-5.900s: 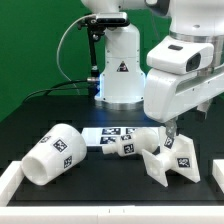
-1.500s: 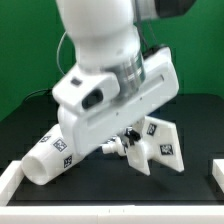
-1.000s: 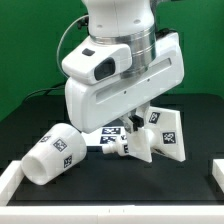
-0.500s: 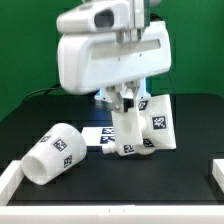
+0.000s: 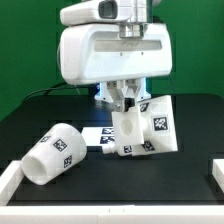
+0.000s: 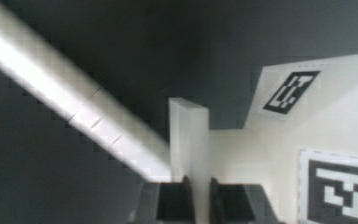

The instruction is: Assemble lamp

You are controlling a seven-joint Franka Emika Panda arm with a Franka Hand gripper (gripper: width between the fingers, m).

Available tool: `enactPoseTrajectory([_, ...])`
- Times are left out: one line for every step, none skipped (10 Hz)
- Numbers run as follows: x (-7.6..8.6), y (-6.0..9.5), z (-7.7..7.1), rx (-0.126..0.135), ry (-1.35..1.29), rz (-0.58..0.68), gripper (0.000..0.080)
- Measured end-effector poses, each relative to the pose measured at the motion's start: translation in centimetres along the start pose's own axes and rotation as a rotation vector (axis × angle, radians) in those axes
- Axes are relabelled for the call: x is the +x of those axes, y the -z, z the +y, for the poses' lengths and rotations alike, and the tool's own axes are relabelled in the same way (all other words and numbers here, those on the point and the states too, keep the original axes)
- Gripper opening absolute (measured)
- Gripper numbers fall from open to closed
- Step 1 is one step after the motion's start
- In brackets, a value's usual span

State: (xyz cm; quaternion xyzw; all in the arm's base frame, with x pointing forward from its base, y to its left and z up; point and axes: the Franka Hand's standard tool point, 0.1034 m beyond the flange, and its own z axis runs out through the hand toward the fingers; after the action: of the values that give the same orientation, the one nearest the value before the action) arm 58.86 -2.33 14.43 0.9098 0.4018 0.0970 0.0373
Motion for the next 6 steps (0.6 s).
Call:
enactPoseTrajectory([-0.31,-0.34,0.33,-0.082,0.065,0.046,0.0042])
enactPoseTrajectory([-0.33,-0.5,0.77,-0.152,0.094,0.093,0.0042])
enactPoseTrajectory([-0.83,-1.06,0.97,-0.145,0.086,0.084,0.0042])
enactPoseTrajectory([-0.85,-1.1,0.94,-0.142,0.084,0.082,0.0042])
enactPoseTrajectory([-0.9,-1.16,0.88,-0.141,0.084,0.081,0.0042])
enactPoseTrajectory([-0.91,-1.18,0.86,-0.141,0.084,0.081,0.0042])
